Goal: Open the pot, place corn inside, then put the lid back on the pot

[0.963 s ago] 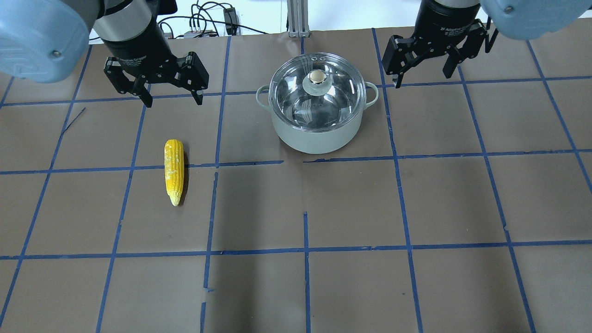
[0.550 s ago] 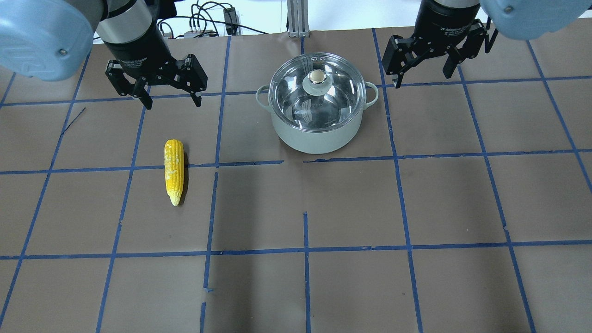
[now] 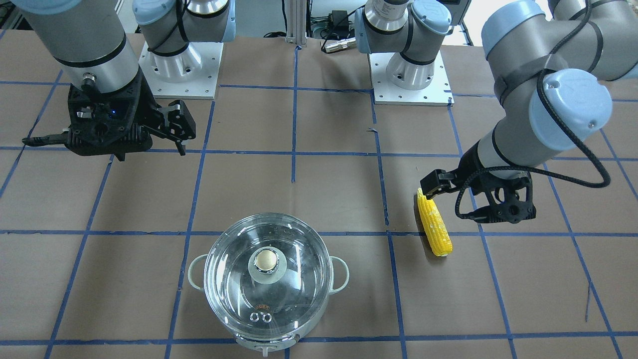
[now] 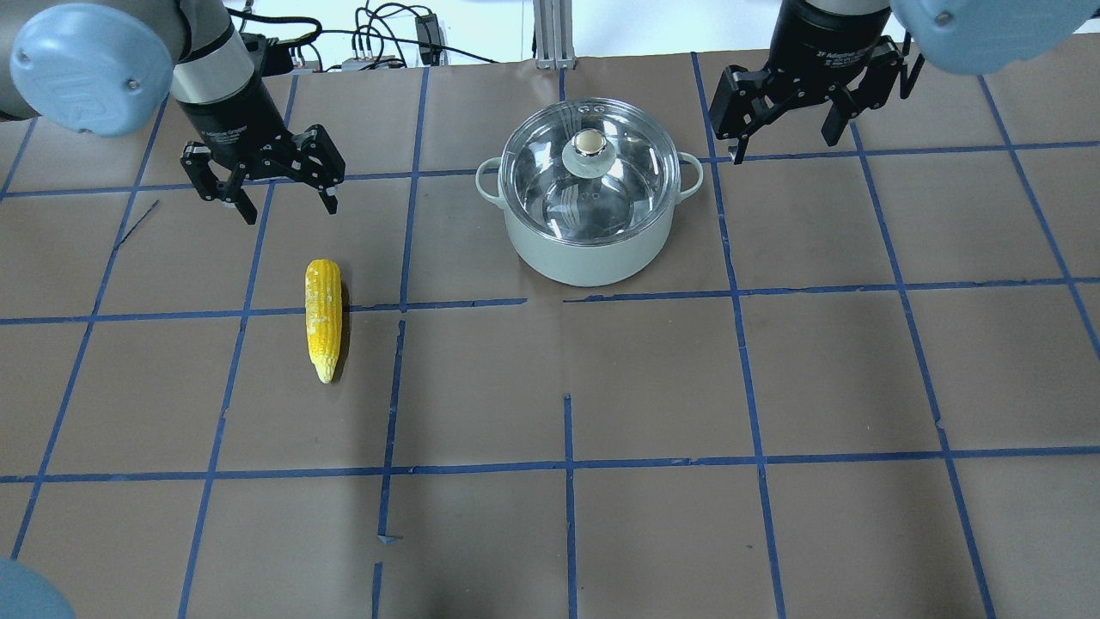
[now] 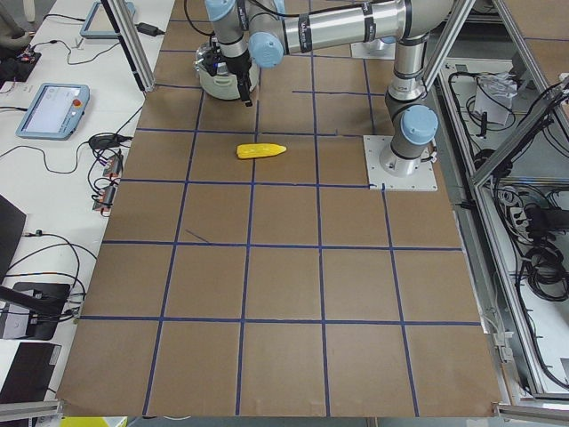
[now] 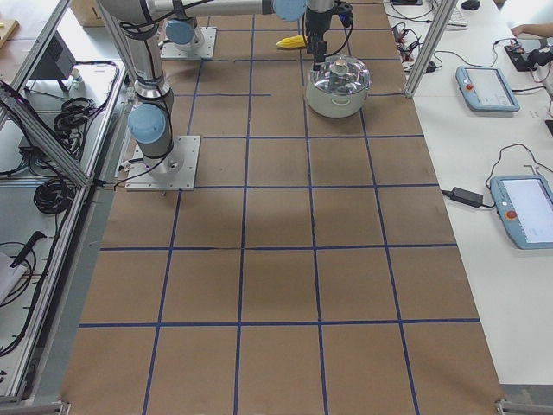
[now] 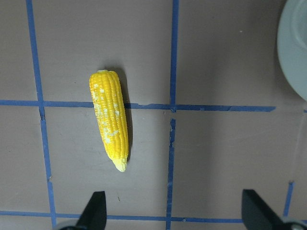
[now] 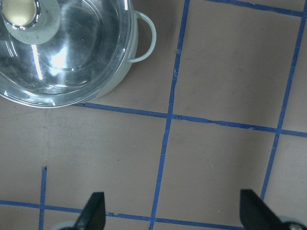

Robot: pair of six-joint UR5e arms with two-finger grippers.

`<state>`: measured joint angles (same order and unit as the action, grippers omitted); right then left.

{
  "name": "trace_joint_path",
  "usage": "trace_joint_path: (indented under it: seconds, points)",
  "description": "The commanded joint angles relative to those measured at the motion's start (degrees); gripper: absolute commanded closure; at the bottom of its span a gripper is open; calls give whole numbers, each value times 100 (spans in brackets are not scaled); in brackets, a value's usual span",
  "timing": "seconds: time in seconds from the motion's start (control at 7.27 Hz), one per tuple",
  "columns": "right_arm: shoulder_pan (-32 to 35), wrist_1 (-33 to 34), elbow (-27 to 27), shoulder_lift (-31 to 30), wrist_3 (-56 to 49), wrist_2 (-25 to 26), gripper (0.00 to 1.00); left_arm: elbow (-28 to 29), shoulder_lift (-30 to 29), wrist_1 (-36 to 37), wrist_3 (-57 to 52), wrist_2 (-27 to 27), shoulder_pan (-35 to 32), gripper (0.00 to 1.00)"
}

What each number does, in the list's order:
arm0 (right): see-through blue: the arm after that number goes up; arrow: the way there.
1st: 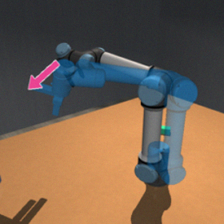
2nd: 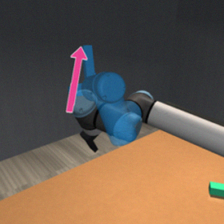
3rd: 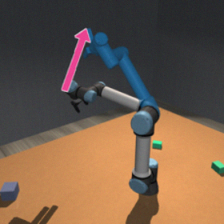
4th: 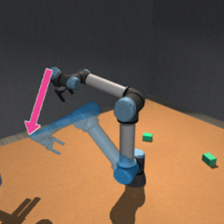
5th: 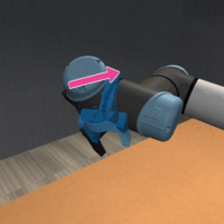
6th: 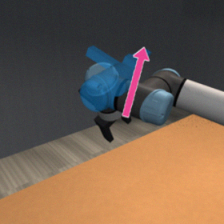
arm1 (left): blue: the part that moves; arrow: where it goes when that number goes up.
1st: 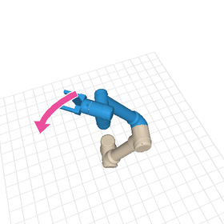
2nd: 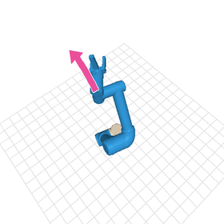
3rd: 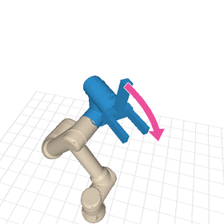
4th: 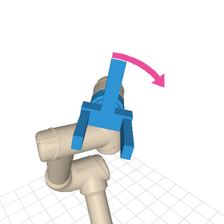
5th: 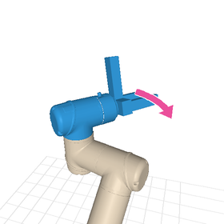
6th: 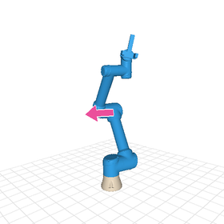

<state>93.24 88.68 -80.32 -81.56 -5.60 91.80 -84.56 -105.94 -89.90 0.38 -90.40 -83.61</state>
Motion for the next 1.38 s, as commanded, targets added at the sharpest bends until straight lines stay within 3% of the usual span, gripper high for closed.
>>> trace_joint_path:
  seconds: [0.0, 0.14, 0.55, 0.69, 1.24]
  points:
    - [-7, -8, 7, 0, 6, 5, 0, -51, -189, 121, 84, -12, 82, 0]
    - [-7, 0, 33, 9, -11, -4, 0, -191, -181, 356, 85, -4, 82, 0]
    - [-16, -8, -10, 0, -11, 5, 0, -1348, -163, 2251, -20, -91, 99, 2]
    - [-16, 0, -2, 0, -11, 5, 0, -1692, -163, 2562, -29, -109, 108, 1]
    - [-16, 0, -10, 0, -11, 5, 0, -2634, -471, 4478, -688, -285, 249, 0]
